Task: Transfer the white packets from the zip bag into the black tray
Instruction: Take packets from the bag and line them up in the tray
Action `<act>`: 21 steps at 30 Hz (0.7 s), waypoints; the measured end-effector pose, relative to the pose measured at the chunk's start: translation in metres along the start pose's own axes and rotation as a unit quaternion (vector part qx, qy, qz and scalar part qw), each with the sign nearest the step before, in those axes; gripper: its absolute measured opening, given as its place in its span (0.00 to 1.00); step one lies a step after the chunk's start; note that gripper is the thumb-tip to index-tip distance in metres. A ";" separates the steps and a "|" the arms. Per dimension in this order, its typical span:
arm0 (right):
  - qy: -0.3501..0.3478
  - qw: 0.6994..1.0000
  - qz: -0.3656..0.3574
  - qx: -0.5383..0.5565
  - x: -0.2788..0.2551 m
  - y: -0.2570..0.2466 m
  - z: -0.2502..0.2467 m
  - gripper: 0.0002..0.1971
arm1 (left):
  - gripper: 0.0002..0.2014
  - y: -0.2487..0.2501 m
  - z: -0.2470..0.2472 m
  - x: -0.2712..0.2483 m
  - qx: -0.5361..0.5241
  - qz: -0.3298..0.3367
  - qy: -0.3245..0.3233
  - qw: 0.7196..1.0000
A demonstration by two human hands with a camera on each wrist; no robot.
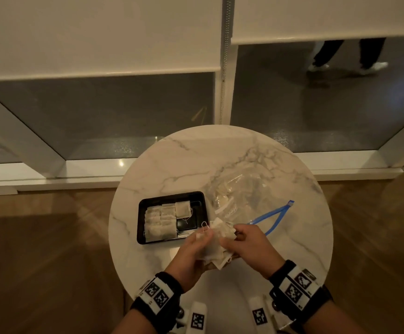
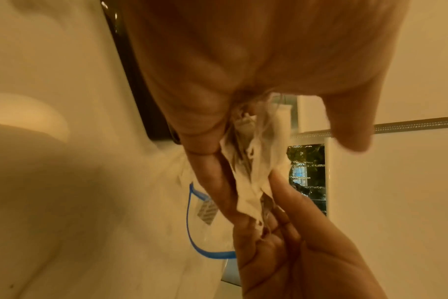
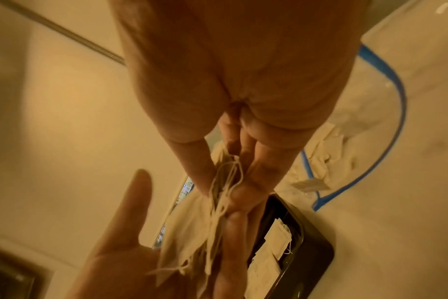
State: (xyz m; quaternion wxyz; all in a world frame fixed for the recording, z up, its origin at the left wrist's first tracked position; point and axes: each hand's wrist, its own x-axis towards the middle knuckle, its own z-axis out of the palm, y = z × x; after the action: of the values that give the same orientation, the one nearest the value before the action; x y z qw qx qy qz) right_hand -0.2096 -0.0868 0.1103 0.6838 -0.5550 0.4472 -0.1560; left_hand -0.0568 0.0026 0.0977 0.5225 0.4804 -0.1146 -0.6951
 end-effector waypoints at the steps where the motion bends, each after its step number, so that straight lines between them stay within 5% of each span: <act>1: 0.001 1.000 -0.012 -0.024 0.002 -0.001 0.006 0.08 | 0.22 0.001 -0.005 -0.002 0.016 0.016 0.003 1.000; 7: 0.082 0.977 -0.086 -0.179 0.010 -0.006 0.042 0.20 | 0.17 0.012 -0.034 -0.013 -0.005 0.060 0.058 0.997; 12: 0.056 0.919 -0.190 -0.340 0.018 -0.012 0.068 0.05 | 0.17 0.025 -0.057 -0.019 -0.048 0.054 0.069 0.995; 21: 0.079 0.926 -0.137 -0.343 0.047 -0.026 0.119 0.15 | 0.18 0.047 -0.083 -0.016 -0.111 0.055 0.103 0.987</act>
State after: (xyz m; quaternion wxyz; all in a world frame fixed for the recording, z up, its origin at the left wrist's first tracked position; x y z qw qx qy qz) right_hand -0.0824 -0.0550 0.1114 0.3859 -0.7977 0.4454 -0.1285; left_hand 0.0376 0.0244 0.0946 0.6189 0.4812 -0.0089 -0.6207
